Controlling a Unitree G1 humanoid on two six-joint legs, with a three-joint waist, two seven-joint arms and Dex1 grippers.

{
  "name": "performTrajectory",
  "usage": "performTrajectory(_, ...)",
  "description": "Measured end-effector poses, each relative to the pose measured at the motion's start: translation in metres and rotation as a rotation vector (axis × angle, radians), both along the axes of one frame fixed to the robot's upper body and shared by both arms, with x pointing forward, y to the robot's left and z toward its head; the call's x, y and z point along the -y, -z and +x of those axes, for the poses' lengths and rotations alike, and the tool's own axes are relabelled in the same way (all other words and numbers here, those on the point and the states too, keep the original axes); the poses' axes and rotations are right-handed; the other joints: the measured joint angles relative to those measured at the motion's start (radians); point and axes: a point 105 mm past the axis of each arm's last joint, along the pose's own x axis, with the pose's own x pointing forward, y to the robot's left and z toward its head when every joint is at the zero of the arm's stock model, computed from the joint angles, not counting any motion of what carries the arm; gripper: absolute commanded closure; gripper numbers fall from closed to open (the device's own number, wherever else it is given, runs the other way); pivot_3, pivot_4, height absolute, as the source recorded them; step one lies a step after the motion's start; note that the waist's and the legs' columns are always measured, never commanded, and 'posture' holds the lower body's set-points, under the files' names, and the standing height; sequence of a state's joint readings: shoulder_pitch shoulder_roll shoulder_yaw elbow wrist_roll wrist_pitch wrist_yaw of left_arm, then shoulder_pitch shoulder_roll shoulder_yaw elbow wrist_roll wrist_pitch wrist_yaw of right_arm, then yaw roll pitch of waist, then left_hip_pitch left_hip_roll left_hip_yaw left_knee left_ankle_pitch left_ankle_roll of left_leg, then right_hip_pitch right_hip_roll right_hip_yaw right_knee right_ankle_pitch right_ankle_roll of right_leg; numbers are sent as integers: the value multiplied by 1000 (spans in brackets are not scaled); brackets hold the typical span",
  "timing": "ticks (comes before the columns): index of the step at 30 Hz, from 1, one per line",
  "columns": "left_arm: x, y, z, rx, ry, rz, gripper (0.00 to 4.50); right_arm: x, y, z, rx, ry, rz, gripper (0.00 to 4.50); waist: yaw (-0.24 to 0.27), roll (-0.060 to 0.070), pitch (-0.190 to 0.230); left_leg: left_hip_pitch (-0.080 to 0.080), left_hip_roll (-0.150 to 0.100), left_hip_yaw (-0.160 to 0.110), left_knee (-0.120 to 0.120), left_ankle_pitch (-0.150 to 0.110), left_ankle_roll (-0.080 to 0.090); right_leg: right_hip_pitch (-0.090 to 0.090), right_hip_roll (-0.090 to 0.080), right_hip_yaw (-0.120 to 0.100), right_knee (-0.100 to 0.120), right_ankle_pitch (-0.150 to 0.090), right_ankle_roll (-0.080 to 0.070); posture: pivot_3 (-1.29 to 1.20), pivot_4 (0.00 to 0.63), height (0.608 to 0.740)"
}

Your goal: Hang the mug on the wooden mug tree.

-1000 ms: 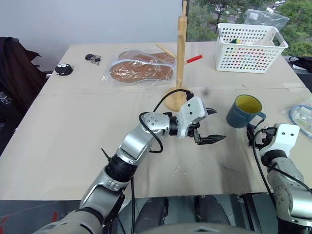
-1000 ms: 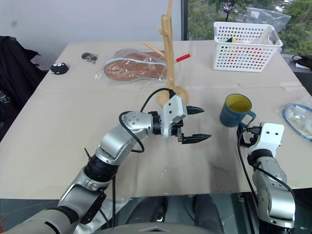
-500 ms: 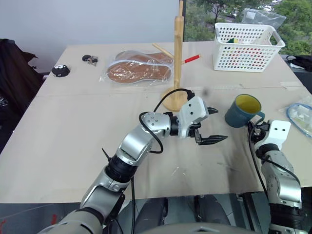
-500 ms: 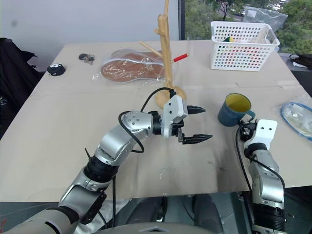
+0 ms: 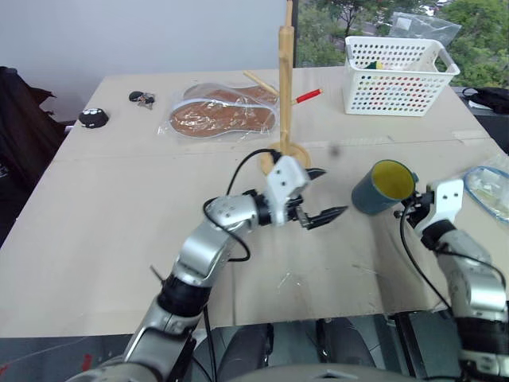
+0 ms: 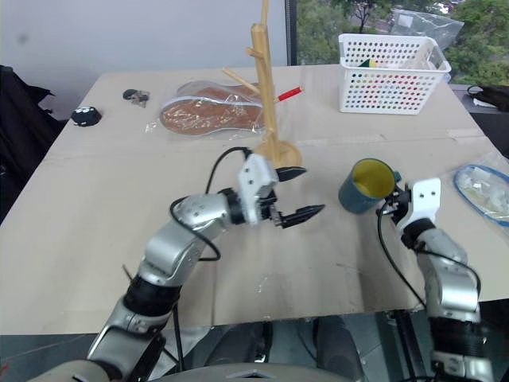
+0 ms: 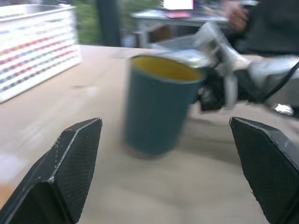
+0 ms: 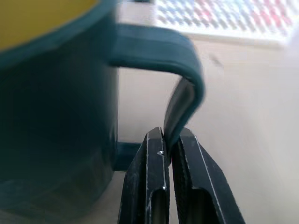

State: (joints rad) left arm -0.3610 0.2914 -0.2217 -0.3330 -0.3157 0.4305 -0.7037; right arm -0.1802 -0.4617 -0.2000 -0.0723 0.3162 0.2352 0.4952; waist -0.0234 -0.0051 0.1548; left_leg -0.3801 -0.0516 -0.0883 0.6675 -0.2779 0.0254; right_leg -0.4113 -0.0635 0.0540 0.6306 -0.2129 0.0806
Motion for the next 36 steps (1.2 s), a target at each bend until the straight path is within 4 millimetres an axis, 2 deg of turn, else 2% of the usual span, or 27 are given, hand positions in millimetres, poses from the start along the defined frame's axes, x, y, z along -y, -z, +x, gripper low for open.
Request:
performTrajectory(2,-18,3,-12,-15,-57,-103,0,-16,-36,7,67,-184,-94,4454,-8,1,1,0,1,0,0,0,0,0,0,0,0,0,0,0,150,740)
performTrajectory(5,-30,-4,-16,1,-118,-209,0,-29,-57,14,104,-317,-160,4454,0,-1,2,0,1,-1,1,0,0,1,0,-2,-1,1,-1,0,150,740)
performTrajectory(6,-39,-13,-19,42,-183,-293,0,-36,-67,24,101,-401,-215,4454,-2,-1,2,0,0,1,1,0,1,2,-1,0,-2,1,-1,0,150,740)
performTrajectory(8,-47,-25,-21,102,-251,-379,0,-36,-84,36,117,-457,-273,4454,10,-2,2,-1,0,0,1,0,0,2,-1,-2,-4,2,-2,0,150,740)
performTrajectory(13,-57,-37,-23,181,-363,-481,0,-48,-109,66,146,-600,-428,4454,12,-3,3,-2,0,0,1,1,-2,1,-2,-2,-4,2,-2,0,150,740)
performTrajectory(19,-62,-44,-28,249,-407,-520,0,-60,-134,82,164,-671,-564,4454,7,-3,3,-3,1,1,-5,1,-2,-3,-2,-1,-5,1,-2,0,150,740)
performTrajectory(25,-66,-45,-31,275,-415,-532,0,-74,-138,89,150,-695,-636,4454,9,-2,3,-3,0,1,-6,1,-2,-4,-3,-1,-5,1,-2,0,150,740)
performTrajectory(30,-67,-45,-33,288,-418,-537,0,-86,-150,92,170,-682,-686,4454,9,-2,3,-3,0,0,-6,1,-2,-4,-3,-1,-5,2,-3,0,150,740)
performTrajectory(36,-67,-46,-33,300,-424,-544,0,-92,-148,100,152,-633,-721,4454,8,-2,3,-3,0,1,-6,1,-3,-4,-3,-1,-5,1,-3,0,150,740)
